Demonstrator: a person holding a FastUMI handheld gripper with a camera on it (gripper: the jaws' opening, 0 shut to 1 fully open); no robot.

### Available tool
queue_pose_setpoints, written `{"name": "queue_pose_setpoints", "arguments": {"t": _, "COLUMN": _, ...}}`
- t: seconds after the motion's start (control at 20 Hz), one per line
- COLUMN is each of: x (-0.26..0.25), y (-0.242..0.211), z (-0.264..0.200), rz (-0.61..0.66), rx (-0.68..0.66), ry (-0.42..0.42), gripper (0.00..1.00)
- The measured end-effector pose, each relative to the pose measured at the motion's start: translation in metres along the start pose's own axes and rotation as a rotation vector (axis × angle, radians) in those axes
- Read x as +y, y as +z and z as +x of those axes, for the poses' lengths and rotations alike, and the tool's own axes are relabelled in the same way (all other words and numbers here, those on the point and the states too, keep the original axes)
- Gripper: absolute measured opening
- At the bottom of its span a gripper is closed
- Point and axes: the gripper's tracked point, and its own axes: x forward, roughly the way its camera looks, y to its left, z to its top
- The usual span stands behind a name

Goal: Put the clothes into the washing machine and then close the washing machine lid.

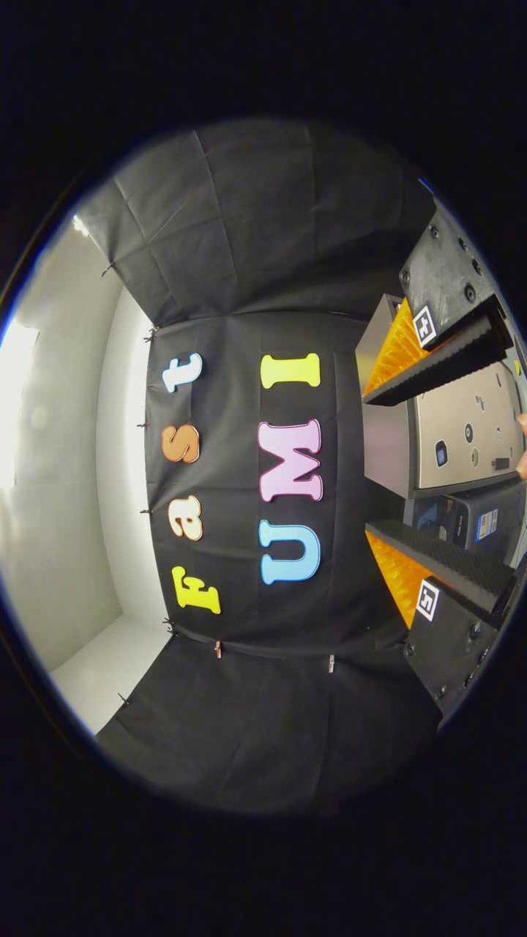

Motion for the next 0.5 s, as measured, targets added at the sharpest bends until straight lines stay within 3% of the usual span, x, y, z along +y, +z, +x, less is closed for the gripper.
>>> {"name": "queue_pose_setpoints", "arguments": {"t": 0.5, "x": -0.010, "y": 0.001, "z": -0.003, "rz": -0.023, "rx": 0.001, "ry": -0.019, "gripper": 0.99}}
